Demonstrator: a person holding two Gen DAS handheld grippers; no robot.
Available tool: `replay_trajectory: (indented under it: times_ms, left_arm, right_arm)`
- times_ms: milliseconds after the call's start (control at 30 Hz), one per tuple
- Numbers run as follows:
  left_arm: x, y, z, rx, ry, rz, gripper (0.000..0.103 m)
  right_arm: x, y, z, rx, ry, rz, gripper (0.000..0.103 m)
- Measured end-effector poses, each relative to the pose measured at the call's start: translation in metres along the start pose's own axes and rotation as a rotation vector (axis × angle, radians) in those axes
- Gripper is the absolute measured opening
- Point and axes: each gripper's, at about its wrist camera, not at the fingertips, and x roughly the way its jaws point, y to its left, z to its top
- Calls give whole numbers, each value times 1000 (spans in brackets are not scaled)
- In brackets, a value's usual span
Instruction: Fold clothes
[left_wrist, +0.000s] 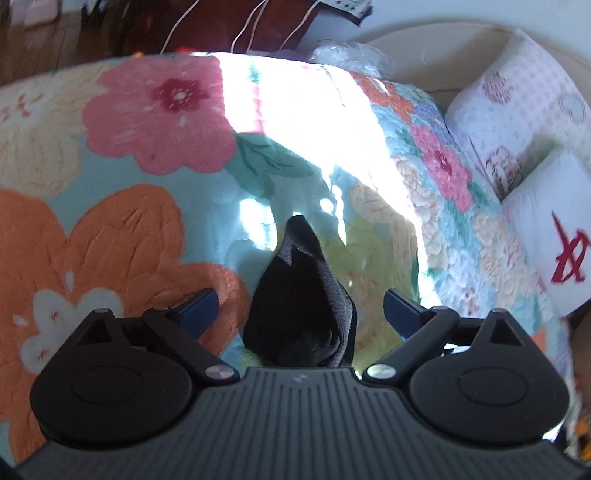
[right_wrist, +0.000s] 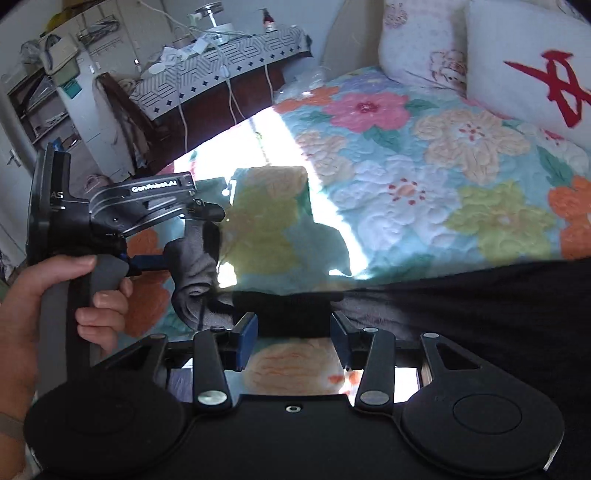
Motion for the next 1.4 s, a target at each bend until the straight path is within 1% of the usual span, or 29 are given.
replay_trajectory:
  times_ms: [33,67,100,133,200,267,300,367,400,433,467,500,567,633,667,767,800,833,900,967,1033,1067,1100,1133,1200,1267,1300,1333,1400]
  left_arm:
    - [-2,-2,0,17,-17,7,52]
    - [-5,-4,1,33,-34,15,6]
    - [-7,-6,1,50,-51,22,8]
    - [-17,0,3,17,-112,-18,8]
    - [-47,17,9,-74,-278,-129,8]
    - [-75,38,13,-203,-433,-260,8]
    - [-82,50,14,-280,-466,-331,9]
    - [-82,71,13,-421,-425,-414,10]
    - [-80,78,10,-463,-402,-421,10]
    - [-77,83,9,-485,-370,-392,11]
    - [-71,84,9,-500,-302,-312,19]
    - [-65,84,11,-498,-228,-210,24]
    - [-55,82,10,-451,-167,-69,24]
    - [-47,83,11,-434,-90,-5,24]
    - [-46,84,11,-446,-78,-4,26]
    - [-51,88,13,-480,-70,-7,34]
    - [-54,87,14,-477,-76,-1,40]
    - [-55,87,14,-476,-75,1,43]
    - [-56,87,11,-474,-55,4,44]
    - [-54,86,11,-459,-21,3,44]
    - [-53,85,12,-450,16,-12,45]
    - [-54,86,12,-454,31,-33,47]
    - [-56,86,12,-459,38,-64,48]
    - [-59,87,13,-465,44,-96,48]
    - [-65,85,15,-469,43,-153,50]
    - [-70,80,16,-456,29,-170,52]
    - [-71,77,17,-441,28,-166,54]
    - [-70,71,17,-411,36,-152,55]
    - [-65,60,17,-342,58,-113,57]
  right_arm:
    - [-1,0,-5,14,2,1,48]
    - [-1,-1,-9,29,4,2,48]
    - [-2,0,-12,32,2,-4,49]
    - [-4,2,-13,23,-4,-17,48]
    - [-9,4,-13,12,-22,-35,48]
    - [-14,4,-11,14,-44,-41,49]
    - [-15,3,-9,16,-50,-43,49]
    - [-17,3,-5,12,-58,-52,49]
    - [-17,3,-4,-2,-56,-64,49]
    - [-16,4,-2,-19,-54,-77,49]
    - [-15,6,-1,-40,-51,-90,49]
    - [-13,7,1,-57,-48,-97,49]
    - [-10,9,4,-83,-42,-103,49]
    - [-5,12,8,-106,-31,-95,49]
    - [-2,14,10,-118,-26,-89,49]
    - [8,21,18,-150,-9,-65,49]
    - [12,24,21,-157,-5,-45,50]
    - [18,28,25,-164,1,-19,53]
    - [33,39,32,-184,21,33,56]
    - [51,51,38,-213,46,70,56]
    - [71,62,39,-254,73,50,56]
    - [78,66,39,-266,82,39,55]
    - [84,69,38,-270,87,30,42]
    - [86,72,38,-273,89,33,24]
    - [77,78,35,-274,57,89,18]
    - [63,88,29,-289,31,175,16]
    - [59,93,26,-305,38,215,16]
    - [59,98,23,-321,67,241,16]
    - [65,103,17,-337,133,263,16]
